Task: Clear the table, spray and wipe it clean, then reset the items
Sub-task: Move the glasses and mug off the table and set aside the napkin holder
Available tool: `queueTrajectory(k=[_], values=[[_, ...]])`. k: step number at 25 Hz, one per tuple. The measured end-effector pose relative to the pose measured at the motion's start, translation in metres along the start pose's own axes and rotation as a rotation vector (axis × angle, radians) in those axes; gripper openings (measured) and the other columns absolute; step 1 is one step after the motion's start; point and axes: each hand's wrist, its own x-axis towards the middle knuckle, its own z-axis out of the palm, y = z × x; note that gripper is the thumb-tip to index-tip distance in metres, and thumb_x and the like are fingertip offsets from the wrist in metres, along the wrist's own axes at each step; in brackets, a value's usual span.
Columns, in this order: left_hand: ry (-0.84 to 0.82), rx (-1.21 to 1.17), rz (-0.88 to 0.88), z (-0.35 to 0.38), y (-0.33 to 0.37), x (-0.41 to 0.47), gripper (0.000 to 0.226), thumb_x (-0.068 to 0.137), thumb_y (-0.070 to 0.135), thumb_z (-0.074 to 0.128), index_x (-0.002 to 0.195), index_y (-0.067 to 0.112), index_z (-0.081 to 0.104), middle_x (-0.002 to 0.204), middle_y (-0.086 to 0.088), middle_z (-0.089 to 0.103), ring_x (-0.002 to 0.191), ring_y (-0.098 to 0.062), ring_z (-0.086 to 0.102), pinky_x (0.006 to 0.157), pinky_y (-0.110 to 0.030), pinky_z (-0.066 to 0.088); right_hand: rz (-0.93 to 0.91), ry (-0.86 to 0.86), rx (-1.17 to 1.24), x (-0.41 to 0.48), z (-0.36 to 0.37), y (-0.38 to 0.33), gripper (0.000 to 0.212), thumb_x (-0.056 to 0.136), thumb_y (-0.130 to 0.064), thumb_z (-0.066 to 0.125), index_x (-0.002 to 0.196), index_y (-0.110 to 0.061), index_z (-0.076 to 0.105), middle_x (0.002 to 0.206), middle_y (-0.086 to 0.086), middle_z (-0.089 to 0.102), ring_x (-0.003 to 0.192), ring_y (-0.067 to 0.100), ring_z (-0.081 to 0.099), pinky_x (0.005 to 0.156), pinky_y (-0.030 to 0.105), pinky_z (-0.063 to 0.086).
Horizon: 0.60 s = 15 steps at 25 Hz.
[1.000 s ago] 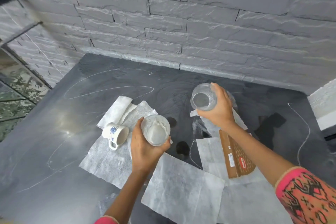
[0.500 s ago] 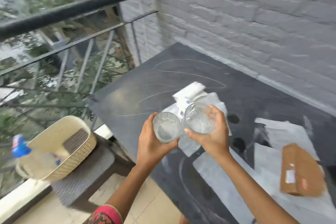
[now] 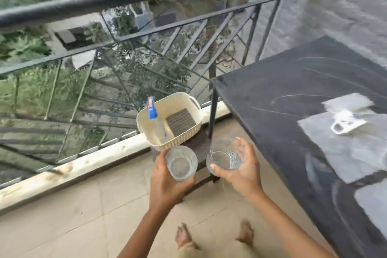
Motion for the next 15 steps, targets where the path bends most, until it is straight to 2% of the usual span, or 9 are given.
queueTrajectory(k=[2, 5, 10, 13, 15], values=[[-0.016, 0.025, -0.068, -0.016, -0.036, 0.004, 0.089, 0.047, 0.042, 0.081, 0.125, 0.017, 0.045, 0.115, 0.005, 0.055, 0.104, -0.012, 0.053, 0.082, -0.015, 0.035, 0.064, -0.027, -0.025, -0.006, 0.041, 0.009, 0.091, 0.046, -0.017, 0.093, 0.123, -0.019, 0.046, 0.120, -0.001, 0.054, 0.112, 0.012, 0.053, 0.095, 0.017, 0.039], [-0.077, 0.024, -0.147, -0.018, -0.081, 0.015, 0.091, 0.051, 0.035, 0.088, 0.127, 0.012, 0.044, 0.120, -0.006, 0.056, 0.108, -0.022, 0.054, 0.082, -0.019, 0.037, 0.124, -0.086, -0.136, -0.007, 0.087, 0.033, 0.092, 0.046, -0.019, 0.092, 0.126, -0.020, 0.046, 0.123, -0.003, 0.055, 0.112, 0.010, 0.052, 0.094, 0.018, 0.037], [-0.109, 0.050, -0.228, 0.012, -0.159, 0.055, 0.084, 0.053, 0.027, 0.088, 0.123, 0.013, 0.044, 0.116, -0.007, 0.059, 0.107, -0.026, 0.057, 0.081, -0.026, 0.041, 0.212, -0.223, -0.359, 0.019, 0.148, 0.098, 0.100, 0.047, -0.034, 0.088, 0.134, -0.027, 0.039, 0.129, -0.006, 0.054, 0.118, 0.012, 0.051, 0.093, 0.020, 0.037], [-0.107, 0.061, -0.246, 0.033, -0.192, 0.077, 0.084, 0.053, 0.029, 0.088, 0.123, 0.013, 0.044, 0.115, -0.007, 0.059, 0.104, -0.027, 0.058, 0.076, -0.025, 0.039, 0.182, -0.224, -0.414, 0.040, 0.173, 0.129, 0.098, 0.047, -0.033, 0.087, 0.133, -0.026, 0.039, 0.127, -0.004, 0.052, 0.116, 0.015, 0.050, 0.086, 0.018, 0.034], [-0.091, 0.065, -0.251, 0.047, -0.214, 0.086, 0.086, 0.054, 0.029, 0.089, 0.125, 0.012, 0.043, 0.116, -0.008, 0.059, 0.104, -0.026, 0.057, 0.076, -0.025, 0.038, 0.153, -0.222, -0.451, 0.052, 0.188, 0.150, 0.096, 0.049, -0.032, 0.086, 0.132, -0.024, 0.038, 0.127, -0.002, 0.050, 0.115, 0.017, 0.050, 0.085, 0.021, 0.036]])
